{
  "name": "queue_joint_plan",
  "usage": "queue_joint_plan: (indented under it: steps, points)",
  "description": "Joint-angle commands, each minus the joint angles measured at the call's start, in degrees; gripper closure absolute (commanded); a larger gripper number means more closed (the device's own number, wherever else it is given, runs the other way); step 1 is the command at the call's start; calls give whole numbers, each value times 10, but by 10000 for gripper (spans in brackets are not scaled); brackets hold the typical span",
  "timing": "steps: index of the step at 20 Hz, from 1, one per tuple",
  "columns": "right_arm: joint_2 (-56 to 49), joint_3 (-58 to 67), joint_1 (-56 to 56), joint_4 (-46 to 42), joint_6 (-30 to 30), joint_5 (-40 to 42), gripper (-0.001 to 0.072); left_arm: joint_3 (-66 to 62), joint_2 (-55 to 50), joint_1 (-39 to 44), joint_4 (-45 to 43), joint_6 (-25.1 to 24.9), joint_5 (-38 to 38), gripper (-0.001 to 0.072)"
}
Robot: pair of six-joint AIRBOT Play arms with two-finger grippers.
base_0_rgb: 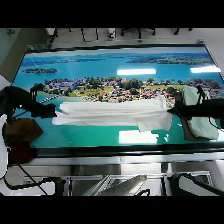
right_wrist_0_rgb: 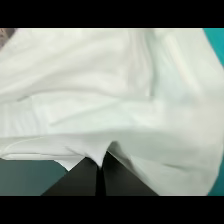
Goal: Fold the shirts.
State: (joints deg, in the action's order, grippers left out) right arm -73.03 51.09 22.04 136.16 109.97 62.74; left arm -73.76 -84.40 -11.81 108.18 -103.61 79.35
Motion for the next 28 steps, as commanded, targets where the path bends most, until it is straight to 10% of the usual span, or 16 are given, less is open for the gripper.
queue_joint_plan:
  steps: [1, 14, 15, 17, 20, 28]
  points:
    - [-96, 117, -60, 15, -7, -44, 693, -96, -68, 28, -2, 19, -19, 691]
    - [-245, 220, -75, -5, 3, -57, 681, -249, -264, 62, -2, 51, 9, 690]
    - [-245, 220, -75, -5, 8, -56, 597, -256, -264, 66, -2, 51, 9, 610]
    - [-244, 232, -71, -7, 11, -29, 418, -276, -264, 65, -2, 52, 25, 120]
    - [-244, 279, -49, -65, 10, 49, 60, -330, -264, 63, -2, 59, 89, 87]
    - [-281, 292, -30, -158, 4, 101, 16, -433, -225, 61, -1, 98, 150, 87]
